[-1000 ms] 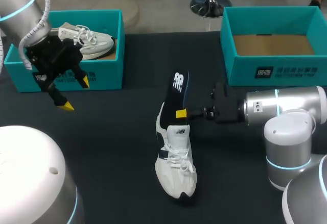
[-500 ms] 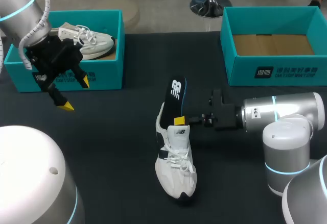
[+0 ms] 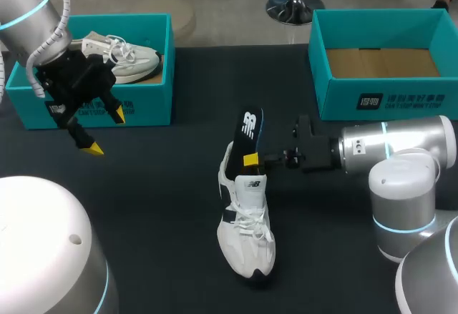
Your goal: Take the shoe out of the shoebox, open the shoe tongue, remove and reinsert the insole, then place the shoe into the shoebox
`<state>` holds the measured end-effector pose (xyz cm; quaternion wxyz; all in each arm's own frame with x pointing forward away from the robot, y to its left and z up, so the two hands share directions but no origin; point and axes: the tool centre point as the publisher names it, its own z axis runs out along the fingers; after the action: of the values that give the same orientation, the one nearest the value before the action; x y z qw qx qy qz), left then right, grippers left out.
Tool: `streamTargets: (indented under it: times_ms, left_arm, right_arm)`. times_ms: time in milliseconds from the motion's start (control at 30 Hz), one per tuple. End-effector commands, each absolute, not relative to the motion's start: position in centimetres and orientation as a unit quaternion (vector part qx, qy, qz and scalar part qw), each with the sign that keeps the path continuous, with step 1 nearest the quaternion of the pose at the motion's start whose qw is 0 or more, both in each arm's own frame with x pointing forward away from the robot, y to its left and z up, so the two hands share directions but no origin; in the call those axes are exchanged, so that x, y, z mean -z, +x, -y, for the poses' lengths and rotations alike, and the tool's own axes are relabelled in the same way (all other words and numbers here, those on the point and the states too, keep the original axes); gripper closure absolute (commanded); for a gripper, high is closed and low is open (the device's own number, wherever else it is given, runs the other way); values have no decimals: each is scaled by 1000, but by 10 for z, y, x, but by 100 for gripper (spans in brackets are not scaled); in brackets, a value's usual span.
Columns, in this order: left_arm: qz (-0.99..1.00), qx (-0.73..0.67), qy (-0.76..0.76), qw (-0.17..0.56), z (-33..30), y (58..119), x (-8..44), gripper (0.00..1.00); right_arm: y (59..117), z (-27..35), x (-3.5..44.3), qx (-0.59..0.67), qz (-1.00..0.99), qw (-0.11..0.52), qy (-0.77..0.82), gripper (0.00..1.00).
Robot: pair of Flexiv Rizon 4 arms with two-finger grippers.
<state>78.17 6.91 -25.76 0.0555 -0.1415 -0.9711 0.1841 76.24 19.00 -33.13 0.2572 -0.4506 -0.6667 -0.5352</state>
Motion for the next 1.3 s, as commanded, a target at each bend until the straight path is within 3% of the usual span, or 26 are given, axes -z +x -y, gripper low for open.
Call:
streamTargets:
  times_ms: [33,233,333,400,1300]
  left_arm:
    - [971,-183,-142,56,-69,782,257,0]
    - [971,-183,-142,56,-69,782,257,0]
    - [971,-183,-142,56,-69,782,257,0]
    - [971,-183,-142,56,-69,782,257,0]
    - [971,-183,-142,56,-69,782,257,0]
  right_arm:
    - [770,-192,330,528,673,259,-449,71]
    - [777,-191,327,527,676,257,-446,73]
    - [778,-189,326,527,677,254,-446,85]
    - [778,-188,325,527,677,253,-447,100]
    - [747,-195,351,531,660,266,-460,100]
